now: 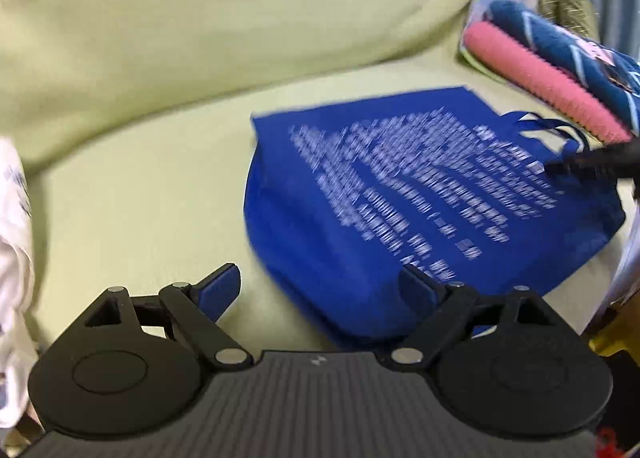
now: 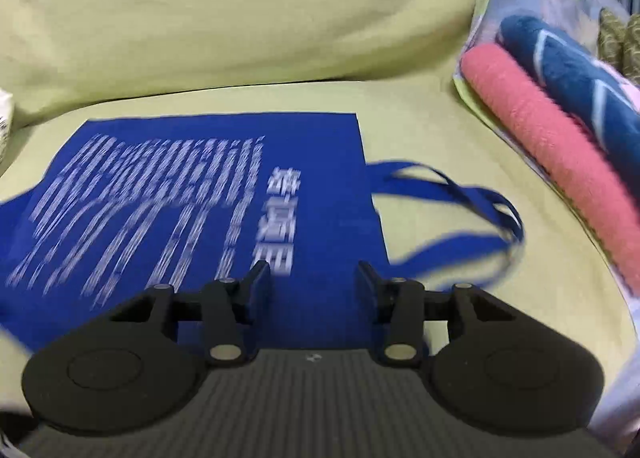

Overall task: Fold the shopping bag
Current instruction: 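Lay the blue bag flat on the sofa and open both grippers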

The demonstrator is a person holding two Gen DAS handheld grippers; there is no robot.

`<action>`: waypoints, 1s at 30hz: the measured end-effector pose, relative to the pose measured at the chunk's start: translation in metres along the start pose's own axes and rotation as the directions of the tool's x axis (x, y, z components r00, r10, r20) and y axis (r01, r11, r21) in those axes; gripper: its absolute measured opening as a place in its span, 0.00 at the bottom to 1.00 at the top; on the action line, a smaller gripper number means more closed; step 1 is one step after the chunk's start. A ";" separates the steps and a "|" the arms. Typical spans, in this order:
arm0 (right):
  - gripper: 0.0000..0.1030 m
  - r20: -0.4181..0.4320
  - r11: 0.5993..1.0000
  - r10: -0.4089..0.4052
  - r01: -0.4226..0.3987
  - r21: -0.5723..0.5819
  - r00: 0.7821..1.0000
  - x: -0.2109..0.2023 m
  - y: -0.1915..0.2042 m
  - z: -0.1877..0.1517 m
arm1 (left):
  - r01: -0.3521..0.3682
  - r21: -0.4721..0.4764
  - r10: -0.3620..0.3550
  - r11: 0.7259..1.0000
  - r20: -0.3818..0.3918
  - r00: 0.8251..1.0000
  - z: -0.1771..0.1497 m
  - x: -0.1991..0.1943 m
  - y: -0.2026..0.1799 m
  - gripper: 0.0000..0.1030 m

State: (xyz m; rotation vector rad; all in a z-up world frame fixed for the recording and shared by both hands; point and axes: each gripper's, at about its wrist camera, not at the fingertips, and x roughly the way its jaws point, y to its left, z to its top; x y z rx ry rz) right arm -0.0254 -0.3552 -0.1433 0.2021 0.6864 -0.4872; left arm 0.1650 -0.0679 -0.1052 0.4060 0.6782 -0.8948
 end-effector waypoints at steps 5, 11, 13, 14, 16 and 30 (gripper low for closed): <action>0.40 -0.024 1.000 0.026 -0.026 -0.002 0.999 -0.010 0.003 -0.016 | 0.037 0.088 -0.039 0.995 0.018 0.999 -0.001 -0.006 -0.025 0.65; 0.38 -0.057 0.998 0.059 -0.059 -0.003 0.997 -0.020 0.006 -0.033 | 0.028 0.003 -0.027 1.000 -0.149 0.988 -0.011 0.037 -0.020 0.66; 0.38 -0.063 0.998 0.064 -0.064 -0.003 0.996 -0.024 0.007 -0.035 | 0.002 -0.007 -0.003 1.000 -0.161 0.987 -0.006 0.037 -0.026 0.66; 0.38 -0.063 0.998 0.062 -0.062 -0.003 0.996 -0.026 0.007 -0.032 | -0.017 -0.008 0.016 1.000 -0.172 0.985 -0.002 0.036 -0.031 0.65; 0.38 -0.040 0.998 0.063 -0.062 0.014 0.997 -0.033 0.003 -0.028 | -0.038 -0.017 0.034 0.999 -0.180 0.983 0.002 0.032 -0.039 0.65; 0.44 -0.026 0.995 0.056 -0.054 0.078 0.998 -0.101 -0.019 -0.044 | -0.170 -0.117 0.140 0.978 -0.230 0.963 0.019 -0.014 -0.110 0.69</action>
